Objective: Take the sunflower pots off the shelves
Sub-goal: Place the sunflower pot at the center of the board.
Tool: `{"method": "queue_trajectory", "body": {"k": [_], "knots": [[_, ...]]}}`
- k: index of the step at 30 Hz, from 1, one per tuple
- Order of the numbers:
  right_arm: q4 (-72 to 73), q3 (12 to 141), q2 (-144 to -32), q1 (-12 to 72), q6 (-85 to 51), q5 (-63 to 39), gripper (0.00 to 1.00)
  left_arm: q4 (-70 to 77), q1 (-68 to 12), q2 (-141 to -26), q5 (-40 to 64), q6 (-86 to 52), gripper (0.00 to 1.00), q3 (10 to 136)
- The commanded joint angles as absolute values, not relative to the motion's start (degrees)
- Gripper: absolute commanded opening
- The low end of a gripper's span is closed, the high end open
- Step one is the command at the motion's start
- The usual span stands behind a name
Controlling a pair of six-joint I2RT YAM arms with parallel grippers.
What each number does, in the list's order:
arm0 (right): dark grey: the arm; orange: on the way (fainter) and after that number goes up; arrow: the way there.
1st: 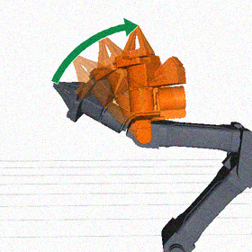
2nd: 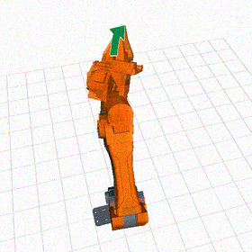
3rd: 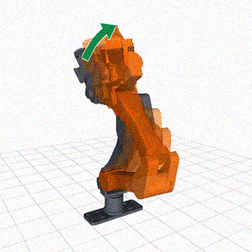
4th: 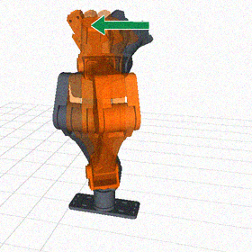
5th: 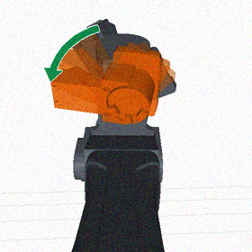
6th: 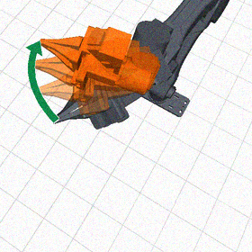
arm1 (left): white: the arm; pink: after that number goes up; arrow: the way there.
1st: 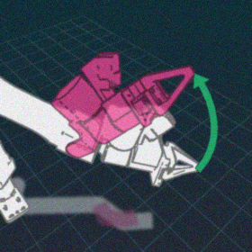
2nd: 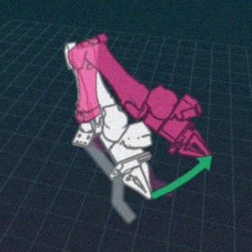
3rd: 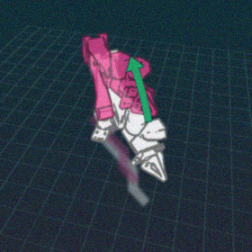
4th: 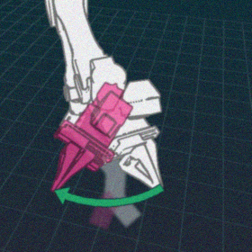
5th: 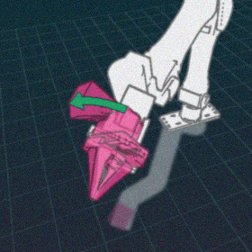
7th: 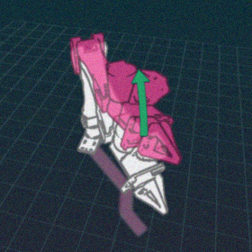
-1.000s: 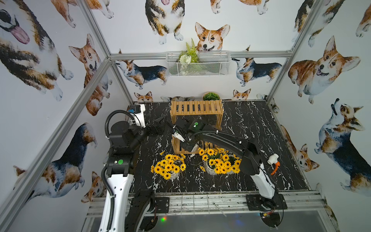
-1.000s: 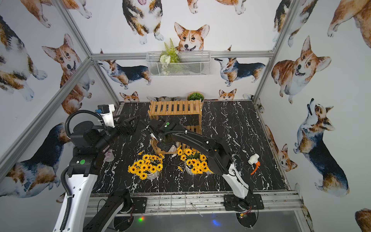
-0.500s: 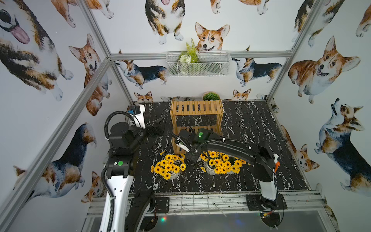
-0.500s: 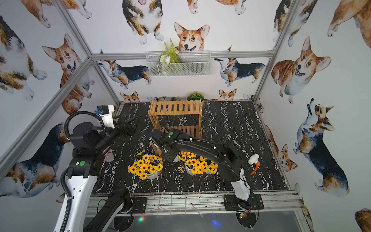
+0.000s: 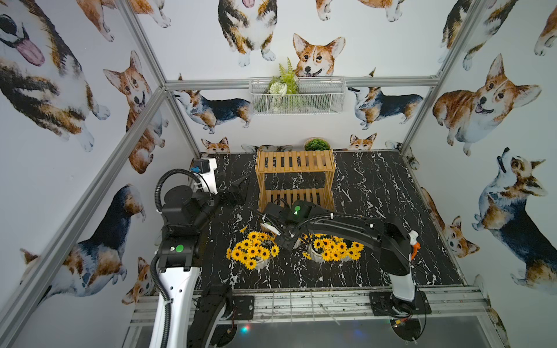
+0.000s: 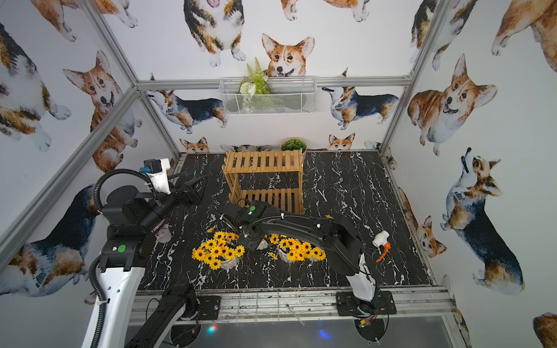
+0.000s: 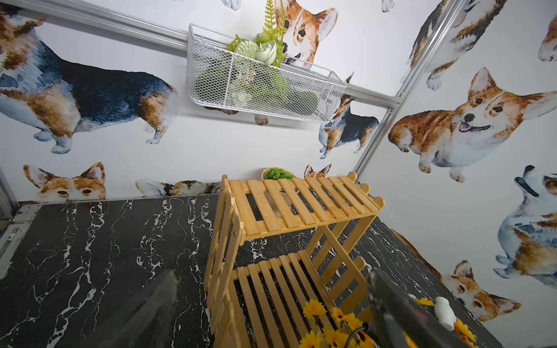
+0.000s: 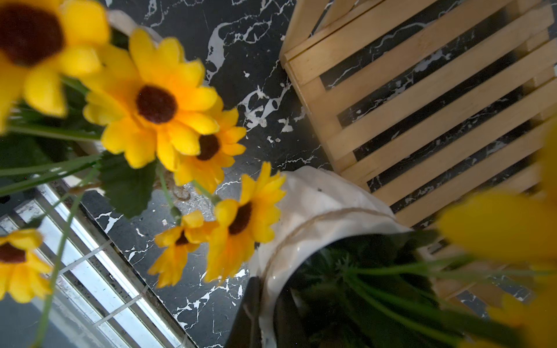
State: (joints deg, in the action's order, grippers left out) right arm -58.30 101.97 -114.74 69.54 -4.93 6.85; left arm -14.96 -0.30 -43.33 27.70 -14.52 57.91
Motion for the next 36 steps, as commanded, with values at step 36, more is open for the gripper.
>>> {"method": "queue_trajectory", "body": {"k": [36], "knots": [[-55.72,98.83,-117.60,73.26,-8.20,4.95,0.15,-14.33,-0.46,-42.40,27.07,-13.82,1.00,56.69]]}}
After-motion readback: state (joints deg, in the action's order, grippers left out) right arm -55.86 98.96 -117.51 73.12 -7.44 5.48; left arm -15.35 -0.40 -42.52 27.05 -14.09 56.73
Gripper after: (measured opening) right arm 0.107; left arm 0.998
